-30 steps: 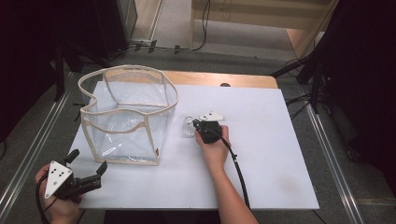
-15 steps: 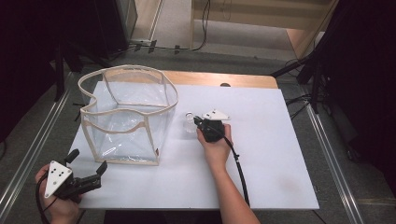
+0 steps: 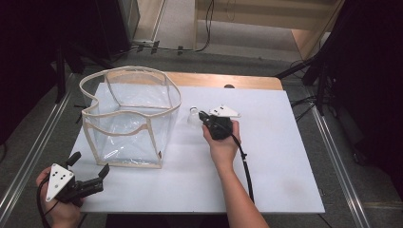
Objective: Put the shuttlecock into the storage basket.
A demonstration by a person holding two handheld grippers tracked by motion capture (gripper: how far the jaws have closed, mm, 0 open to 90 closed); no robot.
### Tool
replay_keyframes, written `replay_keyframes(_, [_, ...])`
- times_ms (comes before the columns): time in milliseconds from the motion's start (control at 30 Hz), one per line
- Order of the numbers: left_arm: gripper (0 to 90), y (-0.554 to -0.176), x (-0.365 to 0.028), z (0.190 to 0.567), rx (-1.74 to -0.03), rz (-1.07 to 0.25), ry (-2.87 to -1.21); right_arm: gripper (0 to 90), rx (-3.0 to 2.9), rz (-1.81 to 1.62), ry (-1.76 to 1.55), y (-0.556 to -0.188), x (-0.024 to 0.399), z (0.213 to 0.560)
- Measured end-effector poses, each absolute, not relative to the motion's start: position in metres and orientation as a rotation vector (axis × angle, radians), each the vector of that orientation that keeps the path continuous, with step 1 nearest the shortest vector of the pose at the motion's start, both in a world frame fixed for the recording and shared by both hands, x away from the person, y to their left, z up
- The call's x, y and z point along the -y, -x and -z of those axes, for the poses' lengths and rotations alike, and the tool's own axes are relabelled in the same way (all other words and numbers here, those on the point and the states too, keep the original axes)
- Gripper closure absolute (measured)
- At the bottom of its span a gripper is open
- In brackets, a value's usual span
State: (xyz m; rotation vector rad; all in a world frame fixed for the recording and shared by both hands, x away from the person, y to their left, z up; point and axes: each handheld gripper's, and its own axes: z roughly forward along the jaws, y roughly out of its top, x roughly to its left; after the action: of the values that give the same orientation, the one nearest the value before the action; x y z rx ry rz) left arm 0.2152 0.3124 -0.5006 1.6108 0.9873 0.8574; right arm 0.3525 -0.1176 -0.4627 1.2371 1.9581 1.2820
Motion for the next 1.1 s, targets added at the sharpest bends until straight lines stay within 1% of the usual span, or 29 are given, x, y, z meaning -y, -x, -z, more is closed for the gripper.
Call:
replay_keyframes(467, [0.0,-0.215,-0.312,0.501,-0.985,-0.858,-1.615,86.9,-1.932,-1.320,-1.193,-0.348,0.120,0.431])
replay_keyframes(1100, [0.0,-0.215,-0.312,0.501,-0.983,-0.861,-1.618,87.0,-1.902,-1.355,-1.149,-0.346,0.122,0.398])
